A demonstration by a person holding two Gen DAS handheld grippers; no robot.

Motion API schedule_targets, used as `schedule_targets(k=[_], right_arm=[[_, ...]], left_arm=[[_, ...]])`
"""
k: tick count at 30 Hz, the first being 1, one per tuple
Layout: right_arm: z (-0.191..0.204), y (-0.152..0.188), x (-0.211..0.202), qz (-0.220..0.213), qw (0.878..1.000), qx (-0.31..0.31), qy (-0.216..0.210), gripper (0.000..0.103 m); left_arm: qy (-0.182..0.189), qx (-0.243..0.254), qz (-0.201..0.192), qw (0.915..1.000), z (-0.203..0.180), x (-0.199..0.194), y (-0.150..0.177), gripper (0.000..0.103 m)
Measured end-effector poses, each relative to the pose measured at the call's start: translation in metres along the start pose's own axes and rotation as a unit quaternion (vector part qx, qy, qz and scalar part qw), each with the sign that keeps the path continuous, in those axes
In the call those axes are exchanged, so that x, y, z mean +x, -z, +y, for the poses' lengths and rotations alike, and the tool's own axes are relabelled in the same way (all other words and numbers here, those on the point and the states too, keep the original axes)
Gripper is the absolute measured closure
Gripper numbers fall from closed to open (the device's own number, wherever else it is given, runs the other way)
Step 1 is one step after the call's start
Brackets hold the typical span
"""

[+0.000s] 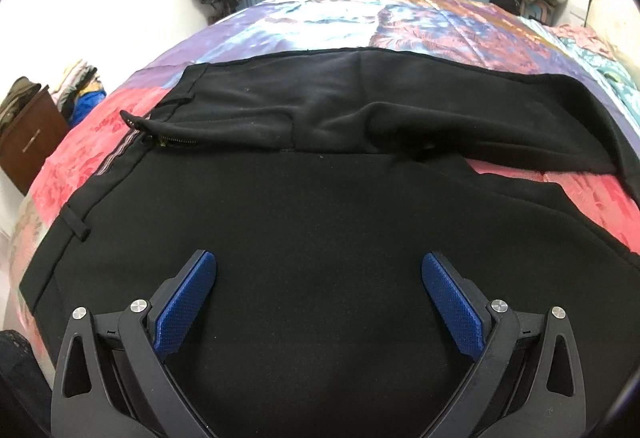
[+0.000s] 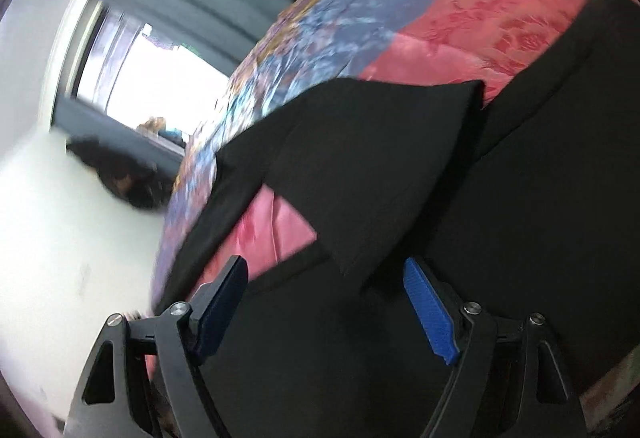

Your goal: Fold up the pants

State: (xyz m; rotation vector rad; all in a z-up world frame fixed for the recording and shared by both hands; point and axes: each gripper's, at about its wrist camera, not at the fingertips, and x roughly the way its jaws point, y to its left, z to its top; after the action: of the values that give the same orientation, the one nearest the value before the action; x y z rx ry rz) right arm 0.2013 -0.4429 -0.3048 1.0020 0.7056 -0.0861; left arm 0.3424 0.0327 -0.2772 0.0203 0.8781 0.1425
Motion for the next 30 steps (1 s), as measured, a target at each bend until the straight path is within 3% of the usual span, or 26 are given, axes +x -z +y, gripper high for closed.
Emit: schedule_targets(k=[2,3,4,5,7,13,16,20,21,23,25,26,27,28,30], right_arm=[[-0.007,-0.009,0.003,-0.007,0.999,0.048,0.003,0.041],[-0.011,-0.011,0.003,-0.009,0.998,0.068,0.010,0.064],[-0.015,-0.012,0.003,-0.008,0.996,0.081,0.025,0.094],[-0.021,-0.014,0.003,-0.004,0.995,0.094,0.043,0.097],[-0.023,-0.016,-0.003,-0.005,0.995,0.096,0.039,0.099],[0.001,-0.035,-0.078,-0.044,0.999,0.015,0.000,0.100],[0.003,-0.038,-0.113,-0.055,0.998,-0.022,0.008,0.103],[-0.011,-0.036,-0.144,-0.067,0.990,-0.079,0.093,0.103],[-0.021,-0.036,-0.146,-0.068,0.987,-0.078,0.122,0.103],[-0.039,-0.037,-0.151,-0.067,0.989,-0.037,0.123,0.101],[-0.044,-0.038,-0.148,-0.055,0.993,-0.015,0.101,0.086],[-0.042,-0.035,-0.143,-0.048,0.997,-0.005,0.068,0.076],[-0.042,-0.030,-0.142,-0.042,0.998,0.003,0.048,0.050],[-0.037,-0.024,-0.134,-0.036,0.999,0.013,0.027,0.034],[-0.030,-0.010,-0.108,-0.006,0.999,0.037,-0.023,0.032]], left_arm=[[-0.001,0.000,0.000,1.0000,0.000,0.000,0.000,0.000],[-0.001,0.001,0.000,1.0000,0.000,0.000,0.000,0.000],[-0.002,0.001,0.001,1.0000,0.000,0.000,0.000,0.000],[-0.003,0.002,0.001,1.0000,0.000,0.000,0.000,0.000],[-0.004,0.003,0.002,1.0000,-0.001,0.000,-0.001,0.000],[-0.010,0.005,0.007,0.9999,-0.001,0.001,-0.003,0.000],[-0.020,0.011,0.004,0.9997,-0.004,0.000,-0.003,0.000],[-0.033,0.020,-0.001,0.9992,-0.008,-0.002,-0.002,0.000],[-0.036,0.023,-0.002,0.9991,-0.009,-0.002,-0.002,0.000],[-0.043,0.027,-0.004,0.9987,-0.011,-0.003,-0.002,0.000],[-0.050,0.033,-0.007,0.9981,-0.013,-0.003,-0.001,0.000],[-0.053,0.035,-0.008,0.9980,-0.013,-0.003,-0.001,0.000],[-0.055,0.036,-0.010,0.9978,-0.014,-0.004,-0.001,0.000],[-0.057,0.038,-0.011,0.9976,-0.014,-0.004,-0.001,0.000],[-0.058,0.038,-0.012,0.9975,-0.014,-0.004,-0.001,0.000]])
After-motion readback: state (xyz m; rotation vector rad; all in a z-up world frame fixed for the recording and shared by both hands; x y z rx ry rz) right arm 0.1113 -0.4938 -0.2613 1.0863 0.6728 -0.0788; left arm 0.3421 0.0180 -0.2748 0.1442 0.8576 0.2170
